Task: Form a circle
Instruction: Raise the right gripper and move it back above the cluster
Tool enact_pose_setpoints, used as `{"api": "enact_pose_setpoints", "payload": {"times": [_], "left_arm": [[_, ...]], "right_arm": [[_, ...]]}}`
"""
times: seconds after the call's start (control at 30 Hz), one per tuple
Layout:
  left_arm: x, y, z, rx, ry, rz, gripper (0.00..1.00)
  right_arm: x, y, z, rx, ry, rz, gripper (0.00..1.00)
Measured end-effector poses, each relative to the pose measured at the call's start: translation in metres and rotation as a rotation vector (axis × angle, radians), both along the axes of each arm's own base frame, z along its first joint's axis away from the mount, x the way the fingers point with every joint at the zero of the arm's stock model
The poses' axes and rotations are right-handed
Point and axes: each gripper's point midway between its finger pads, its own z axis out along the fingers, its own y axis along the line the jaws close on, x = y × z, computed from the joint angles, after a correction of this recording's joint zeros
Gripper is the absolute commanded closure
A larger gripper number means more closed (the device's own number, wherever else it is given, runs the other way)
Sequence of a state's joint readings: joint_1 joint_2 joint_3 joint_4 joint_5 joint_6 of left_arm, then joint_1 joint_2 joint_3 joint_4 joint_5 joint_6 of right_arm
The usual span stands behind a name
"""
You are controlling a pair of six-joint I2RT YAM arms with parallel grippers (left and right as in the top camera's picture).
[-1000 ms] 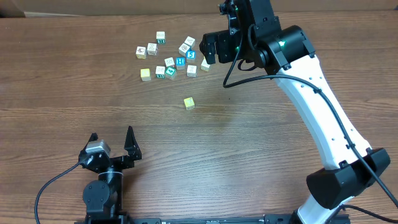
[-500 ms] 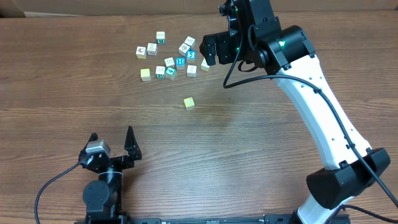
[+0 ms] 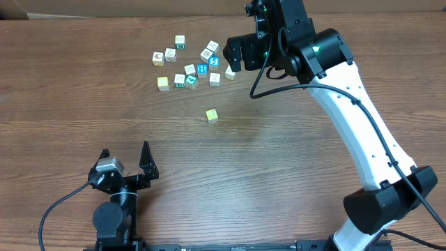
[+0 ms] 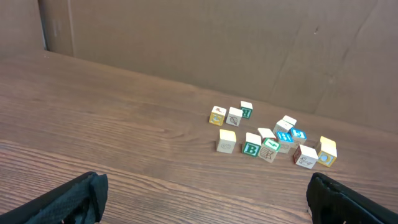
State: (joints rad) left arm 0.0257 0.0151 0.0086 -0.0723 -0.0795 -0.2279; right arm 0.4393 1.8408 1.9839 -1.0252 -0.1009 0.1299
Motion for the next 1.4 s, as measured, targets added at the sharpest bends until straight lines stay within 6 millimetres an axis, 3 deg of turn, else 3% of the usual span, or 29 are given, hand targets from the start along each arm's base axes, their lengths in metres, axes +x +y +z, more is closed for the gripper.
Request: {"api": "enact_pose_setpoints", "payload": {"times": [0.27, 0.47, 0.6, 0.73, 0.8, 0.97, 1.07, 1.23, 1.4], "left_arm": [[0.000, 0.000, 0.000, 0.000, 0.000, 0.000, 0.00], [0.000, 0.000, 0.000, 0.000, 0.000, 0.000, 0.01], [0.000, 0.000, 0.000, 0.000, 0.000, 0.000, 0.00], [0.000, 0.000, 0.000, 0.000, 0.000, 0.000, 0.00], [0.000, 0.000, 0.000, 0.000, 0.000, 0.000, 0.00], [0.000, 0.000, 0.000, 0.000, 0.000, 0.000, 0.01], [0.000, 0.000, 0.000, 0.000, 0.000, 0.000, 0.01], [0.000, 0.000, 0.000, 0.000, 0.000, 0.000, 0.00], [0.000, 0.000, 0.000, 0.000, 0.000, 0.000, 0.01]], "right_arm": [[0.001, 0.009, 0.001, 0.008, -0.017, 0.015, 0.00], [0.002, 0.026, -0.011, 0.001, -0.006, 0.048, 0.06], [-0.001, 0.026, -0.013, -0.007, 0.009, 0.051, 0.09], [0.000, 0.027, 0.021, 0.009, -0.042, 0.059, 0.06], [0.001, 0.027, 0.057, 0.036, -0.118, 0.067, 0.00], [0.001, 0.027, 0.133, 0.113, -0.309, 0.078, 0.00], [0.003, 0.028, 0.150, 0.134, -0.368, 0.082, 0.00], [0.008, 0.031, 0.143, 0.109, -0.370, 0.099, 0.00], [0.019, 0.037, 0.104, 0.059, -0.285, 0.114, 0.00]]}}
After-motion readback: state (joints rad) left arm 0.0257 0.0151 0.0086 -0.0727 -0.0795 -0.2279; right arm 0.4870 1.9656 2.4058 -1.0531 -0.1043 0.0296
